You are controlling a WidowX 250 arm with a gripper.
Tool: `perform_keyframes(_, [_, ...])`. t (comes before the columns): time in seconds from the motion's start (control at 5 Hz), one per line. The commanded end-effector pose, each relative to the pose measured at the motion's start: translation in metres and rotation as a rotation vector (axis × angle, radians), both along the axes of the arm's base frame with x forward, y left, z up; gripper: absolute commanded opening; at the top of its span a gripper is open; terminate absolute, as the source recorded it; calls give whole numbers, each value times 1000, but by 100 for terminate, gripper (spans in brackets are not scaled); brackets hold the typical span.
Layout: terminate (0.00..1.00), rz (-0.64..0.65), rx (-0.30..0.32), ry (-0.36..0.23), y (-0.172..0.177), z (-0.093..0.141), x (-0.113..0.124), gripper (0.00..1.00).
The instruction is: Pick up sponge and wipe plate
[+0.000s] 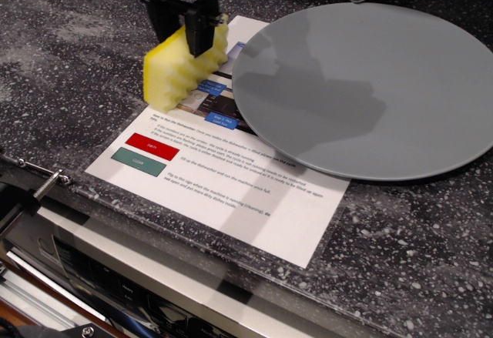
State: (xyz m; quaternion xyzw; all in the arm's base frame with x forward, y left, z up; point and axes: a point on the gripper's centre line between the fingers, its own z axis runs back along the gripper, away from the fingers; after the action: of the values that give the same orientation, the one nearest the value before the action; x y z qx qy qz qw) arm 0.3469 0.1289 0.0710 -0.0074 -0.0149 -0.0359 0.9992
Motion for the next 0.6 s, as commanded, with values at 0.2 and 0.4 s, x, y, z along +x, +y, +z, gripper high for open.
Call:
perform_keyframes(0.2, [0,99,-165,-76,-30,91,18,0])
perform_keyframes(0.4, [0,76,-219,-43,-60,97,15,0])
